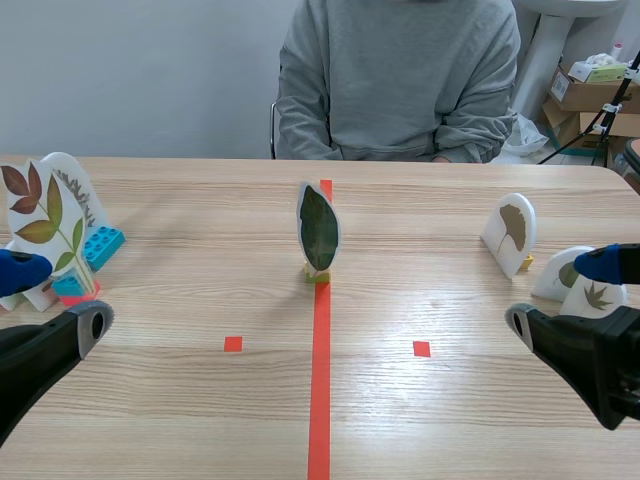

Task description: Do the leaf sorting experiment

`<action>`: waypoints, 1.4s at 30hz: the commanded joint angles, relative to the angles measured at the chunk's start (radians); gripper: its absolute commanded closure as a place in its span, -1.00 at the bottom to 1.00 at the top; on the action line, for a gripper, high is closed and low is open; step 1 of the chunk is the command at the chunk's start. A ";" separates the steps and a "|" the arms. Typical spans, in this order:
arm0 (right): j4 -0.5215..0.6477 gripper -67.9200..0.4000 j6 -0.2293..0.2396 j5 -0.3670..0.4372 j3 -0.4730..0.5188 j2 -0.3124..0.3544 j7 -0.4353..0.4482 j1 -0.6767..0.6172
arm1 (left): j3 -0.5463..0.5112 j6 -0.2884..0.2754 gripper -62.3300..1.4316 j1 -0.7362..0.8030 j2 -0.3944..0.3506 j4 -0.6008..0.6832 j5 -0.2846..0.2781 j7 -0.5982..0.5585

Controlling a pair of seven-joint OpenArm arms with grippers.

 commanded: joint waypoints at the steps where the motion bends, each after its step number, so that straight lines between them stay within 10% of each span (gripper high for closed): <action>1: 0.002 -0.63 0.008 0.012 0.001 0.000 0.016 0.010 | 0.000 -0.003 -0.47 0.000 -0.001 -0.001 -0.006 -0.010; 26: -0.047 -0.62 0.008 -0.102 -0.019 0.043 -0.084 0.171 | 0.000 -0.003 -0.47 -0.003 -0.001 -0.001 -0.006 -0.011; 42: -0.611 -0.62 0.008 -0.135 -0.538 0.084 -0.014 0.803 | 0.000 -0.003 -0.47 -0.003 -0.001 -0.001 -0.006 -0.010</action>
